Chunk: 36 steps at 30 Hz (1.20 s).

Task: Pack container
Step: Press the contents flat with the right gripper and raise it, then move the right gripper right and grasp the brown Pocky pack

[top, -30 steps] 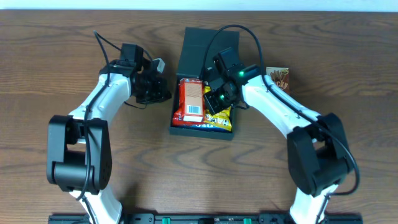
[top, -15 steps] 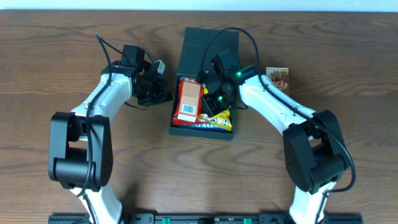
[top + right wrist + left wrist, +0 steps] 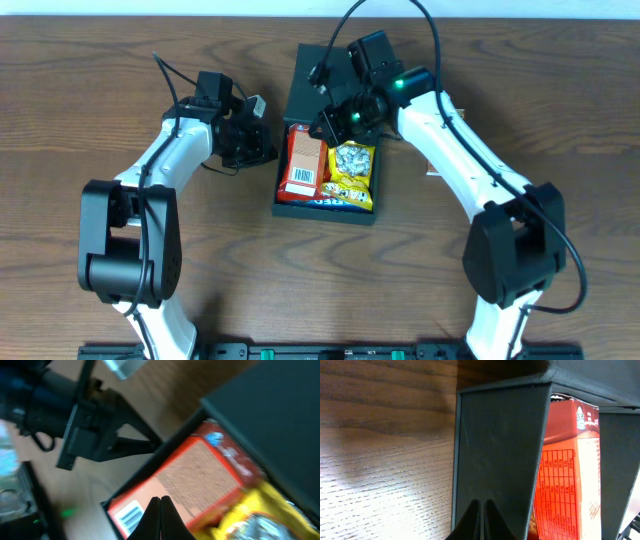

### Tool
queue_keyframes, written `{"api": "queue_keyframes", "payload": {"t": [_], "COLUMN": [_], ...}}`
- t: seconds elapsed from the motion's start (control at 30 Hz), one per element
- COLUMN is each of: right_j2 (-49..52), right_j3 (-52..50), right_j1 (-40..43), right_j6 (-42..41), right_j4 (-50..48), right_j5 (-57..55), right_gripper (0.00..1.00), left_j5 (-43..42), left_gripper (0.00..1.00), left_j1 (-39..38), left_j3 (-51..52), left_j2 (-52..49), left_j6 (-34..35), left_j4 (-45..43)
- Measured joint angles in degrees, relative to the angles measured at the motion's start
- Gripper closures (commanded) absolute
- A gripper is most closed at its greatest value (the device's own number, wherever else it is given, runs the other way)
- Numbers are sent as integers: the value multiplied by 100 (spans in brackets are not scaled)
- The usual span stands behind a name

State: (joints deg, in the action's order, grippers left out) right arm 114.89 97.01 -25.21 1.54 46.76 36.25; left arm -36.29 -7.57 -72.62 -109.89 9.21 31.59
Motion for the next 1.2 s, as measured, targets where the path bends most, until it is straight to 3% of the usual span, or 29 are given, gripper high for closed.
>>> {"api": "queue_keyframes", "payload": {"t": [0.33,0.9,1.0,1.2], "right_j2": [1003,1021,905,286], "right_j3": [-59,391,708,876], "right_j1": [-74,-22,184,984], "right_j6": [33,151,225,264], "right_j4": [66,553,870,1523], "right_j5": [846,975,557,-1375], "right_gripper": [99,99,99,99], "left_j5": [0,-2,-4,-42], "left_gripper": [94,94,94,94], "left_j1": [0,0,0,0], "left_j3": [0,0,0,0], "left_j2": [0,0,0,0], "left_j6": [2,4,4,4], "left_j4": [-13,-15,-15,-15]}}
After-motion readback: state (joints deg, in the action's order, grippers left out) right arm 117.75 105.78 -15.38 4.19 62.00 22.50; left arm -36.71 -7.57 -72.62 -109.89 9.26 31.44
